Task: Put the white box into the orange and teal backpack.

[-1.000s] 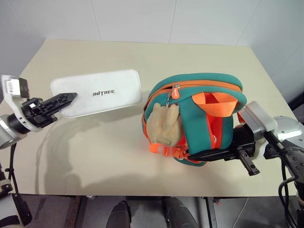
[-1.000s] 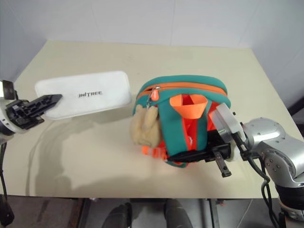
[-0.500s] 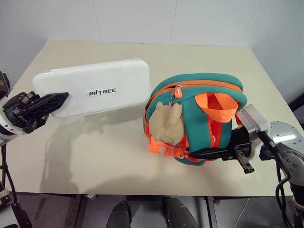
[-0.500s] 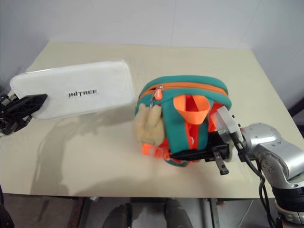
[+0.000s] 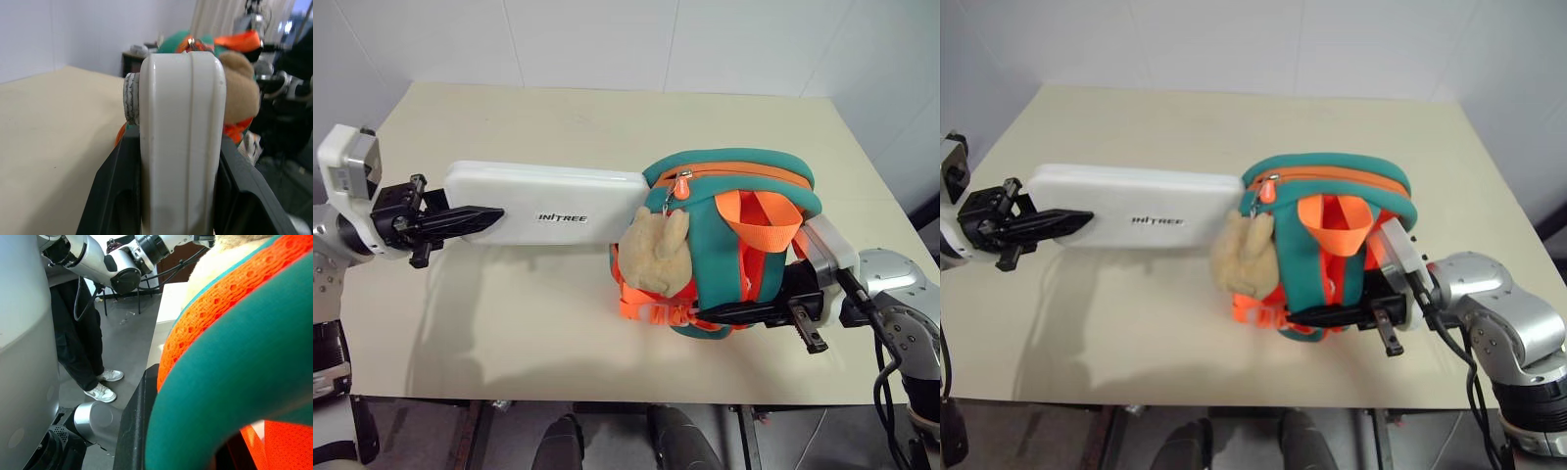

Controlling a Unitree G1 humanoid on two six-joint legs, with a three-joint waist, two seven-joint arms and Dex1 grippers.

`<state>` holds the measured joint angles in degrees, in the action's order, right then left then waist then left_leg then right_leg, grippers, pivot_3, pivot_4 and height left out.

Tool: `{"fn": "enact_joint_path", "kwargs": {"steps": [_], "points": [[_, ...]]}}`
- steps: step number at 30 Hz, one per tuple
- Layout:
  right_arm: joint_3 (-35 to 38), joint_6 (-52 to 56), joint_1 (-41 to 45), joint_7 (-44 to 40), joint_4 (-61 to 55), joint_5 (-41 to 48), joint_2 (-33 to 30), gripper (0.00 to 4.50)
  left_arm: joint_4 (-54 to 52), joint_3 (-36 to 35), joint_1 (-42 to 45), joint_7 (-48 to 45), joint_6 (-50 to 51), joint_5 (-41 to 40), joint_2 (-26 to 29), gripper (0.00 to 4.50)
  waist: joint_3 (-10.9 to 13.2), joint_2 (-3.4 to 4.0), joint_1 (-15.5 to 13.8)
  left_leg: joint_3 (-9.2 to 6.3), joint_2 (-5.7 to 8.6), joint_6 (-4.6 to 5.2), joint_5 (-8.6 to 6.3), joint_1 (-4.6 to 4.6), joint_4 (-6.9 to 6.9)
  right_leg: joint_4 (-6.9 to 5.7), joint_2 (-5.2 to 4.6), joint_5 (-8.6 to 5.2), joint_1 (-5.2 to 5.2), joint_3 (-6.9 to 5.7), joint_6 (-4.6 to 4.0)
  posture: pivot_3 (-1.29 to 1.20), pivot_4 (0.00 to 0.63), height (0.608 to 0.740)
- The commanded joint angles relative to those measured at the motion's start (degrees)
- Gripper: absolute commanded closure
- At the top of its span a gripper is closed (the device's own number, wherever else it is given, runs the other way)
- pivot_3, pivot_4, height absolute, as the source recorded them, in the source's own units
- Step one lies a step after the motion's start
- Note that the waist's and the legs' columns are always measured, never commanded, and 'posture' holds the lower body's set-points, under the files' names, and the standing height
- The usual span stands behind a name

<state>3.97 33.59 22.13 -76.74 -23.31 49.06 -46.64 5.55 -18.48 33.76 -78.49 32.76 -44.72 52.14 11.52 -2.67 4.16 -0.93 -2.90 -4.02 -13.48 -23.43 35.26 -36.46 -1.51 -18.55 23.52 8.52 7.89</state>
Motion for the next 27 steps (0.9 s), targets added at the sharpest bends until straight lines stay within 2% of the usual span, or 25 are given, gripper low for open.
{"fn": "enact_joint_path", "kwargs": {"steps": [1, 7, 15, 17, 22, 27], "points": [[0.3, -1.1, 0.9, -0.4, -0.7, 0.4, 0.4, 4.49, -1.8, 3.4, 3.6, -1.2, -2.1, 1.9, -0.1, 3.20, 0.0, 0.00, -0.2, 0.00, 0.00, 0.00, 0.00, 0.00, 0.00, -0.02, 0.00, 0.00, 0.00, 0.00, 0.01, 0.00, 0.150, 0.740], [-0.3, -1.4, 1.6, 0.0, -0.3, -0.4, 1.4, 4.49, -2.5, 9.7, 9.7, 2.4, -5.5, 6.7, -5.4, 3.20, 0.0, 0.00, -1.2, -0.01, 0.00, 0.00, 0.00, 0.00, 0.20, -0.14, 0.03, 0.00, -0.02, 0.00, 0.03, 0.00, 0.150, 0.740], [-0.7, -1.6, 1.6, 0.3, -0.3, -0.9, 2.3, 4.49, -4.9, 18.0, 14.0, 11.0, -6.7, 12.6, -16.7, 3.20, 0.0, 0.00, -1.5, -0.01, 0.00, 0.10, -0.06, -0.12, 0.69, -0.31, 0.06, 0.07, -0.08, 0.07, 0.16, 0.00, 0.150, 0.740], [-1.1, -1.8, 1.6, 0.5, -0.1, -1.2, 2.7, 4.49, -2.6, 21.4, 14.9, 14.2, -7.6, 15.7, -21.4, 3.20, 0.0, 0.00, -1.5, -0.02, 0.00, 0.10, -0.06, -0.11, 0.74, -0.40, 0.08, 0.07, -0.08, 0.07, 0.17, 0.00, 0.150, 0.740], [-1.4, -1.8, 1.9, 0.6, 0.2, -1.5, 3.3, 4.49, 3.3, 25.8, 16.0, 16.7, -11.3, 21.2, -28.5, 3.20, 0.0, 0.01, -1.4, 0.00, 0.02, 0.10, -0.05, -0.09, 0.85, -0.45, 0.12, 0.14, -0.10, 0.19, 0.29, 0.00, 0.150, 0.740], [-1.2, -1.9, 1.9, 0.8, 0.1, -1.8, 3.6, 4.49, 8.1, 27.6, 18.1, 17.4, -14.6, 24.5, -32.5, 3.20, 0.0, 0.01, -1.4, 0.01, 0.05, 0.12, -0.04, -0.05, 0.85, -0.45, 0.12, 0.16, -0.13, 0.23, 0.33, 0.00, 0.150, 0.740]]}}
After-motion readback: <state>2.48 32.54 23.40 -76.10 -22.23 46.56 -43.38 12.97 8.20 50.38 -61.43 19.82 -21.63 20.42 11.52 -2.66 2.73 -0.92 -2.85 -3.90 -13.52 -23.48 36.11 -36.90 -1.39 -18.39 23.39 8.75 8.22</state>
